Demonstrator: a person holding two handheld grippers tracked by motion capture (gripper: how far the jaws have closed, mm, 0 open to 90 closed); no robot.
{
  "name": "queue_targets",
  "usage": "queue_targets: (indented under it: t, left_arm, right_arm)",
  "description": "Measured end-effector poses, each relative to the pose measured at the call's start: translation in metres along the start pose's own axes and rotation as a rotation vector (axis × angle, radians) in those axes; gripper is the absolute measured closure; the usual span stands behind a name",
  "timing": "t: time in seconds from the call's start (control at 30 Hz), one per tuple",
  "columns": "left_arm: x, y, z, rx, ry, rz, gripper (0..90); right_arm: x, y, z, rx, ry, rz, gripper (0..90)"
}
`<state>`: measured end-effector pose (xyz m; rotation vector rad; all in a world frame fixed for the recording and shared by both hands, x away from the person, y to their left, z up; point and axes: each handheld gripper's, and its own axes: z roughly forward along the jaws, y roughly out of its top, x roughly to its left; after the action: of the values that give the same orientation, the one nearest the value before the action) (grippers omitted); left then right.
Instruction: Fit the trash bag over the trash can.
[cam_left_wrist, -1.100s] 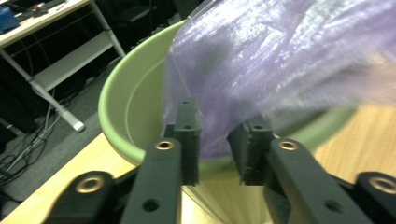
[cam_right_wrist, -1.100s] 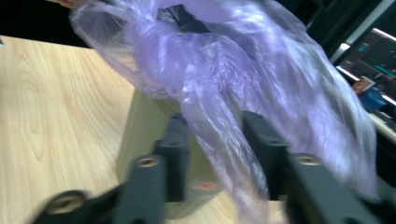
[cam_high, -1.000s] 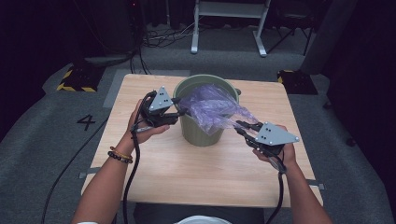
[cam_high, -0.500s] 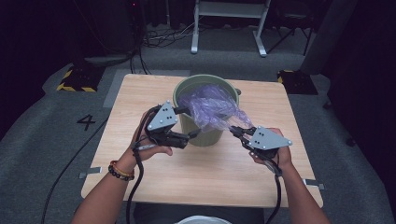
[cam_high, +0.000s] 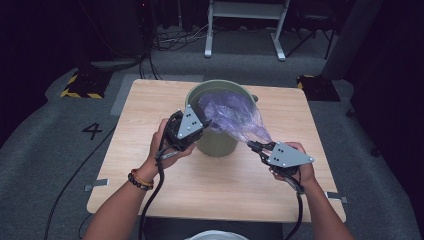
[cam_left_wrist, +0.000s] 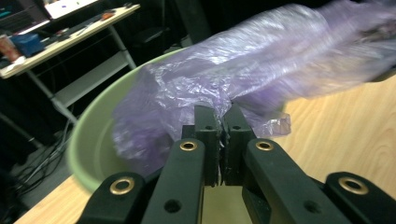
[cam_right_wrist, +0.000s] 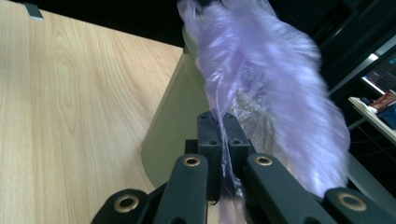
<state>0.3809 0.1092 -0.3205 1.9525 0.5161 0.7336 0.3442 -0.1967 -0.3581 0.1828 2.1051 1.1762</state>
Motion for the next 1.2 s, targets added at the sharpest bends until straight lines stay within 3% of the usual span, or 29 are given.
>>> queue_targets:
  t: [0.2, 0.33, 0.5, 0.53, 0.57, 0.6, 0.63, 0.7, 0.83, 0.93, 1.07, 1.2]
  left_arm:
    - [0.015, -0.006, -0.016, 0.016, -0.011, -0.021, 86.5]
    - [0.026, -0.017, -0.032, 0.015, 0.001, -0.063, 86.5]
    - [0.031, -0.025, -0.041, 0.018, 0.007, -0.083, 87.0]
    - [0.031, -0.028, -0.043, 0.014, -0.010, -0.096, 87.0]
    - [0.031, -0.028, -0.043, 0.014, -0.010, -0.096, 87.0]
    - [0.030, -0.028, -0.043, 0.013, -0.009, -0.095, 87.0]
    - [0.027, -0.029, -0.043, 0.014, -0.012, -0.085, 86.9]
    - [0.024, -0.028, -0.041, 0.015, -0.014, -0.078, 86.7]
    - [0.020, -0.026, -0.038, 0.010, -0.017, -0.064, 85.8]
    - [0.018, -0.024, -0.035, 0.007, -0.007, -0.055, 85.3]
    - [0.020, -0.024, -0.033, 0.014, -0.005, -0.054, 86.0]
    - [0.021, -0.024, -0.031, 0.013, -0.008, -0.060, 86.5]
  right_arm:
    - [-0.002, -0.003, -0.001, 0.010, 0.007, 0.000, 89.6]
    - [-0.001, -0.011, 0.004, 0.043, 0.027, -0.008, 89.6]
    - [0.001, -0.017, 0.006, 0.067, 0.040, -0.008, 88.9]
    - [0.003, -0.020, 0.006, 0.079, 0.055, -0.020, 80.1]
    - [0.003, -0.020, 0.006, 0.079, 0.055, -0.020, 80.1]
    - [0.005, -0.020, 0.006, 0.074, 0.057, -0.027, 71.3]
    - [0.008, -0.018, 0.005, 0.062, 0.048, -0.020, 58.7]
    - [0.011, -0.014, 0.000, 0.030, 0.050, -0.016, 50.6]
    - [0.014, -0.006, -0.009, -0.022, 0.040, -0.023, 45.4]
    - [0.016, 0.004, -0.021, -0.087, -0.013, -0.028, 40.1]
    - [0.016, 0.010, -0.035, -0.119, -0.079, -0.028, 38.3]
    - [0.013, 0.012, -0.048, -0.167, -0.110, 0.015, 39.1]
